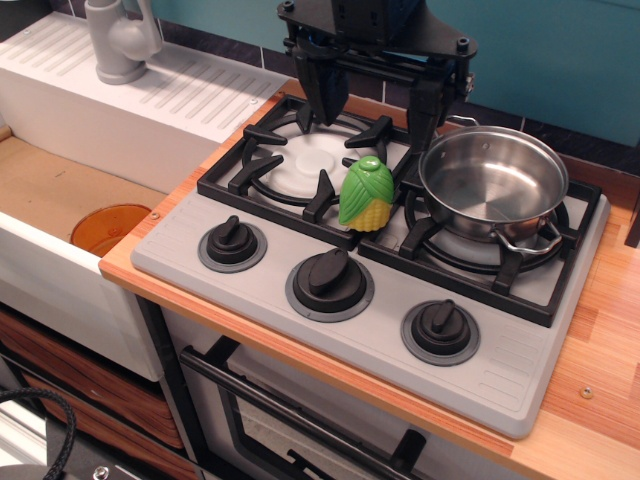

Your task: Put corncob in pot or pan an put pot or pan on stove

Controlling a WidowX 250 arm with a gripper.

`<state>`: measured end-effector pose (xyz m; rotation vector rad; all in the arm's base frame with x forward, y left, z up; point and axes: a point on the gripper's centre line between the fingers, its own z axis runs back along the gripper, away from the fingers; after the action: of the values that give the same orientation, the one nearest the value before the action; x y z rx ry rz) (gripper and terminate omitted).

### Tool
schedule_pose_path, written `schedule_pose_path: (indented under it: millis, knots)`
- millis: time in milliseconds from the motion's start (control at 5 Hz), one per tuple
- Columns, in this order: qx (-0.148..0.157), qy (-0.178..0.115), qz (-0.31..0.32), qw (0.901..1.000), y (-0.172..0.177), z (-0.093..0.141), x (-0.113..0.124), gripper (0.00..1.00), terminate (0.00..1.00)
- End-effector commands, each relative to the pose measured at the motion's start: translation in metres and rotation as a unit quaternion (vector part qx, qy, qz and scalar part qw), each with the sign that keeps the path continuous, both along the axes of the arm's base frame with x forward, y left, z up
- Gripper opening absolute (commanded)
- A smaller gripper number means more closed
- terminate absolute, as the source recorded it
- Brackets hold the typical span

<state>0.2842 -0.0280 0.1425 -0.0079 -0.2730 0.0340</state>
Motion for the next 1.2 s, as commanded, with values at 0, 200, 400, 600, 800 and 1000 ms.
schedule_pose_path:
  millis: [0, 200, 400, 600, 800, 1000]
  knots:
    - [0.000, 0.000, 0.000, 1.0000, 0.000, 0.000, 0.000, 1.00, 0.00]
    - [-0.008, -0.014, -0.006, 0.9998, 0.003, -0.015, 0.008, 1.00, 0.00]
    - [-0.009, -0.032, -0.011, 0.9994, 0.006, -0.025, 0.013, 1.00, 0.00]
    - [-0.011, -0.045, -0.018, 0.9987, 0.013, -0.030, 0.019, 1.00, 0.00]
    - [-0.005, -0.061, -0.026, 0.9978, 0.022, -0.031, 0.024, 1.00, 0.00]
    - [0.005, -0.073, -0.024, 0.9971, 0.027, -0.033, 0.027, 1.00, 0.00]
